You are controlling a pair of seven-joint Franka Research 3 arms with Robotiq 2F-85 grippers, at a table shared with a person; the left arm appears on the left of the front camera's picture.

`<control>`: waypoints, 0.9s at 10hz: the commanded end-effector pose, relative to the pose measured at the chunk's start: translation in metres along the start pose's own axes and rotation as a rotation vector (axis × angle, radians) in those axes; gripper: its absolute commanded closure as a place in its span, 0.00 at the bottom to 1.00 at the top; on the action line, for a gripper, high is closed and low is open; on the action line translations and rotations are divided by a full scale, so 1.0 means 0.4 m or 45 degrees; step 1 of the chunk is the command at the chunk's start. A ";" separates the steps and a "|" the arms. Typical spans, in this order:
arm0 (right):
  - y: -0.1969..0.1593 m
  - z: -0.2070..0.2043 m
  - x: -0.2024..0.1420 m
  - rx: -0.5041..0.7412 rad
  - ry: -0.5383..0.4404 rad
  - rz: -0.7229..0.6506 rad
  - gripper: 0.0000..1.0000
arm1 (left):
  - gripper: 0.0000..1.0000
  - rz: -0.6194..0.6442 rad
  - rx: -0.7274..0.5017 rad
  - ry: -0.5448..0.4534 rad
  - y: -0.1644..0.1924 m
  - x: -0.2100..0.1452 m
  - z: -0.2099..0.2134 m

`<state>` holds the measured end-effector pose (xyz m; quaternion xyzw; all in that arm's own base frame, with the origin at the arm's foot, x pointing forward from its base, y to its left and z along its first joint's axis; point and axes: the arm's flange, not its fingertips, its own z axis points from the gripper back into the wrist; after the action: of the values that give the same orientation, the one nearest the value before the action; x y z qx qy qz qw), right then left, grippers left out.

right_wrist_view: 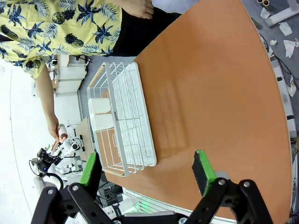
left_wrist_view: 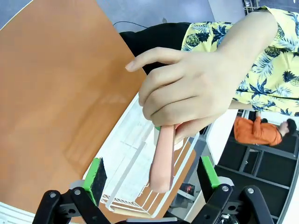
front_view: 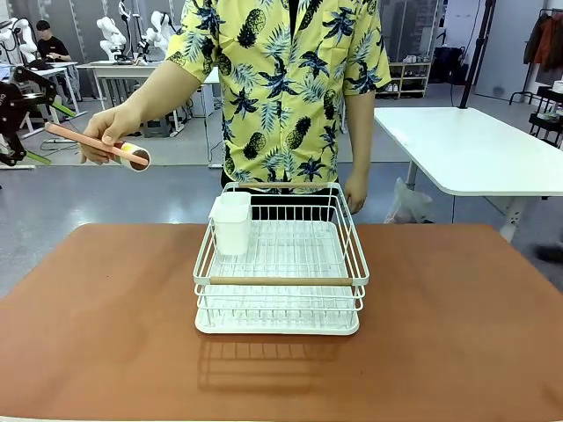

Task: Clean the table.
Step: Pick up the Lint Roller when the human hands it over.

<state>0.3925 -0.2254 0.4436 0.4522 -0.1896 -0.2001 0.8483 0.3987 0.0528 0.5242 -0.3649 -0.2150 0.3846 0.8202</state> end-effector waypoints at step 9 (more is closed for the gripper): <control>0.005 0.004 -0.002 0.017 -0.004 0.002 0.00 | 0.52 0.004 -0.076 -0.019 0.018 -0.002 -0.066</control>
<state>0.3925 -0.2254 0.4436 0.4522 -0.1896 -0.2001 0.8483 0.4112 0.0439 0.5076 -0.3738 -0.2155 0.3905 0.8133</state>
